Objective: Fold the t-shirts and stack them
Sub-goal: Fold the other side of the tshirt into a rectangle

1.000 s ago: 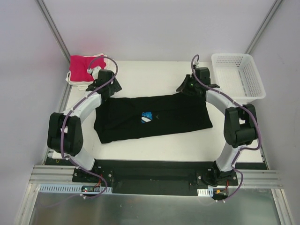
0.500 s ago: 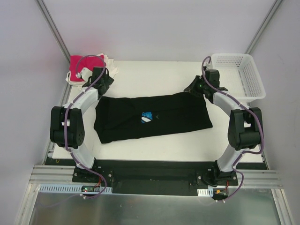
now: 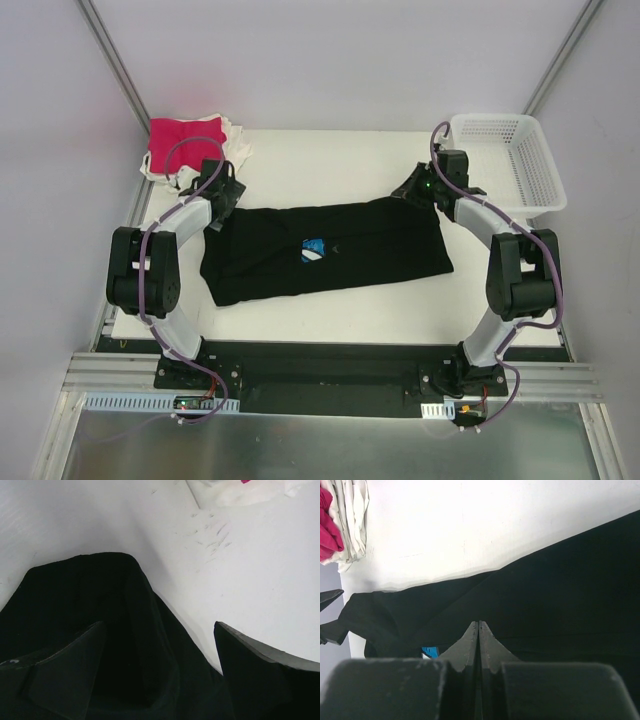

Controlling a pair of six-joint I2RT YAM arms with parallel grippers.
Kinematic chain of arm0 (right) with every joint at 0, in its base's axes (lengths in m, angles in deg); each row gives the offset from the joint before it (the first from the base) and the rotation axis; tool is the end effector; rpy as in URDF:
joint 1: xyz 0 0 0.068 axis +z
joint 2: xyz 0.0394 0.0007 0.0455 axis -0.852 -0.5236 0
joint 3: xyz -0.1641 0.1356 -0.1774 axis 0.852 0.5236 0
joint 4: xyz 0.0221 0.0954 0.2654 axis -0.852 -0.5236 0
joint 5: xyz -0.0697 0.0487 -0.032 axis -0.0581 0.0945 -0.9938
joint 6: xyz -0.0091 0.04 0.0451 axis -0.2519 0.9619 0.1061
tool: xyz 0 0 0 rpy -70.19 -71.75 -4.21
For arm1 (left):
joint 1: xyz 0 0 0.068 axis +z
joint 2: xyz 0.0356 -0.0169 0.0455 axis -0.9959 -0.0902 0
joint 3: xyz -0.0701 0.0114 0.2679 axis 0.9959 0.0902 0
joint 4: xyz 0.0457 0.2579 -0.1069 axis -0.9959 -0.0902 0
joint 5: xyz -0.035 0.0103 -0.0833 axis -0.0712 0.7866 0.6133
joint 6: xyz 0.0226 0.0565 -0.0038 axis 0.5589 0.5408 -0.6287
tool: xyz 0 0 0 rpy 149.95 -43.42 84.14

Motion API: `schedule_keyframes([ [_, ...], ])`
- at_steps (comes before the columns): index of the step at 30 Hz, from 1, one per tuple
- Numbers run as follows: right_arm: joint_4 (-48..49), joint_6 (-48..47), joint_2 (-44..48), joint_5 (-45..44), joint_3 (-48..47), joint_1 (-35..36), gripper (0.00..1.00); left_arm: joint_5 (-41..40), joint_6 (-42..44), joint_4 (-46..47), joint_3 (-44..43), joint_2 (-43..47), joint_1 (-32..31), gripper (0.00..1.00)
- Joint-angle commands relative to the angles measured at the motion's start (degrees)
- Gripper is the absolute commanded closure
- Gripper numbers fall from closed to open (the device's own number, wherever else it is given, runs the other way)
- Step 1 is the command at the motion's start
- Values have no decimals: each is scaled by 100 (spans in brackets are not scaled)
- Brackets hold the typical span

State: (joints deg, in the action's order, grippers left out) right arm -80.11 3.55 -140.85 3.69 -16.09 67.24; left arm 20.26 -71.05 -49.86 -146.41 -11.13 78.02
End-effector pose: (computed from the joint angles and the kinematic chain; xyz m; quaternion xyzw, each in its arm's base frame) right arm 0.4143 0.0804 0.2237 -0.0112 0.8618 0.2662 0.4316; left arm 0.3948 -0.0337 0.1986 -0.4652 0.7785 -0.1103 0.4066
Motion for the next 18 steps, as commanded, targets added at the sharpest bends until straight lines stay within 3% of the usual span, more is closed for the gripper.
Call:
schedule_keyframes([
  [1,217,40,324,113,71,-38,98,-50,-106,34,-26,192,-40,14],
  [2,217,40,333,113,89,-56,98,-58,-115,34,-60,165,-40,18],
  [3,217,31,342,104,97,-64,98,-41,-106,60,-69,130,-40,33],
  [5,208,22,342,87,89,-56,99,29,-124,166,-96,7,-40,71],
  [7,191,22,307,87,63,-82,99,143,-115,157,-140,-125,-40,97],
  [18,103,5,175,60,-26,-231,99,74,-53,166,-298,-432,-40,100],
])
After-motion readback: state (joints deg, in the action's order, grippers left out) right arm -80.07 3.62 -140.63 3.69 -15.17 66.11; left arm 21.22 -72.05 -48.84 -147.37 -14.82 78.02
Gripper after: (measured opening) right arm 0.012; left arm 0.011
